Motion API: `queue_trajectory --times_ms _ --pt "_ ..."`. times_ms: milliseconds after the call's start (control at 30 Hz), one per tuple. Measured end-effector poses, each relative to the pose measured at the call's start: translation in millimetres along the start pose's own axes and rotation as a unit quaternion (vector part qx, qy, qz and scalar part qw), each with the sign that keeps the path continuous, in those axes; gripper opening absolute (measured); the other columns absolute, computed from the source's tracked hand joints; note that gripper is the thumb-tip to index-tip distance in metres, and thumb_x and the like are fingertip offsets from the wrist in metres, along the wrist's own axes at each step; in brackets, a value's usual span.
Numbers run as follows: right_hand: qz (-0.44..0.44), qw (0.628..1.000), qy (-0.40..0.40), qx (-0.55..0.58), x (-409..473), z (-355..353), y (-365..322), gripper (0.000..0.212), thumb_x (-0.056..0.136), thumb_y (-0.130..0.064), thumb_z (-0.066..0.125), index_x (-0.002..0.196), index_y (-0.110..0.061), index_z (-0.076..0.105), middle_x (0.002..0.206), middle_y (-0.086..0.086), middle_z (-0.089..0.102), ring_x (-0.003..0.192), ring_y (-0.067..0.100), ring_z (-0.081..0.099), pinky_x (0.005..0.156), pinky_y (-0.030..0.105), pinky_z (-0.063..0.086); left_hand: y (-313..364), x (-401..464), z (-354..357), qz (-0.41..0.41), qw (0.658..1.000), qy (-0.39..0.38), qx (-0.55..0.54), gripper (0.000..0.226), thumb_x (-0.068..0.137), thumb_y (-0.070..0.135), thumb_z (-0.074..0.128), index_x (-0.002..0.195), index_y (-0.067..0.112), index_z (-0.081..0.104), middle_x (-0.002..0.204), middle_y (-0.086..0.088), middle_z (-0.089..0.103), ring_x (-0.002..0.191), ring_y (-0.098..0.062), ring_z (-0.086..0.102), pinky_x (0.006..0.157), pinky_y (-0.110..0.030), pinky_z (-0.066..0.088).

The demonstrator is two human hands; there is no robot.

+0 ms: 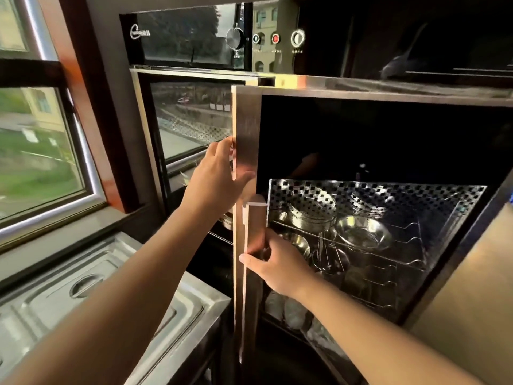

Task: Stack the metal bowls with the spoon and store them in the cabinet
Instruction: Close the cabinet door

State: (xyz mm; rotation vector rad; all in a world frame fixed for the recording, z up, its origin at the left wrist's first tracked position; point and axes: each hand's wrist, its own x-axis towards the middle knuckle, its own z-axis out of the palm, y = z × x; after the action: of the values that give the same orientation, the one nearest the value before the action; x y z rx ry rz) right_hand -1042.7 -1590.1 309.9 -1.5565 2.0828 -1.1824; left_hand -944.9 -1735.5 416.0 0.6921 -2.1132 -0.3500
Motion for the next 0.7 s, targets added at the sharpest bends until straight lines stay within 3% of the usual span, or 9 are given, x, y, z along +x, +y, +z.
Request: queue_trajectory --times_ms 200,300,500,600,700 --pt "-0.022 1.0 -0.001 0.005 66.2 4.2 23.5 0.02 0.082 -0.052 0.067 0.084 -0.035 0.058 0.087 -0.013 0.067 0.078 -0.001 0.062 0.064 0.007 0.041 -34.6 47.8 34.9 0.016 0.999 0.008 0.032 0.078 0.087 0.056 0.067 0.149 0.017 0.04 0.141 -0.006 0.055 0.118 -0.022 0.061 0.095 -0.037 0.05" --pt "-0.024 1.0 -0.012 0.013 99.5 3.8 37.6 0.022 0.083 -0.053 0.066 0.077 -0.034 0.055 0.083 -0.012 0.065 0.076 0.004 0.063 0.067 0.013 0.043 -48.4 73.9 53.6 0.024 0.999 0.011 0.047 0.076 0.086 0.057 0.067 0.146 0.018 0.043 0.137 -0.005 0.057 0.114 -0.02 0.063 0.092 -0.036 0.051" --pt "-0.001 0.999 -0.012 0.037 154.4 7.2 63.6 0.018 0.088 -0.051 0.063 0.089 -0.036 0.053 0.078 -0.02 0.064 0.079 0.002 0.063 0.076 0.025 0.049 -71.7 118.7 92.2 0.034 0.997 0.018 0.069 0.07 0.084 0.064 0.063 0.137 0.021 0.05 0.128 -0.003 0.06 0.105 -0.017 0.064 0.087 -0.035 0.055" --pt "0.018 0.999 0.004 0.037 174.2 9.2 72.8 0.016 0.089 -0.049 0.061 0.091 -0.036 0.053 0.085 -0.018 0.064 0.084 0.004 0.064 0.081 0.032 0.052 -89.0 132.2 114.0 0.02 0.998 0.009 0.053 0.075 0.081 0.077 0.053 0.132 0.022 0.053 0.127 -0.002 0.061 0.103 -0.016 0.064 0.082 -0.035 0.056" --pt "0.031 0.998 0.025 0.047 188.3 10.9 79.7 0.017 0.089 -0.049 0.062 0.095 -0.035 0.055 0.091 -0.017 0.065 0.086 0.002 0.062 0.077 0.032 0.052 -114.4 139.9 138.2 -0.006 1.0 -0.014 0.027 0.084 0.081 0.086 0.034 0.135 0.023 0.05 0.133 -0.005 0.059 0.112 -0.021 0.062 0.089 -0.041 0.055"
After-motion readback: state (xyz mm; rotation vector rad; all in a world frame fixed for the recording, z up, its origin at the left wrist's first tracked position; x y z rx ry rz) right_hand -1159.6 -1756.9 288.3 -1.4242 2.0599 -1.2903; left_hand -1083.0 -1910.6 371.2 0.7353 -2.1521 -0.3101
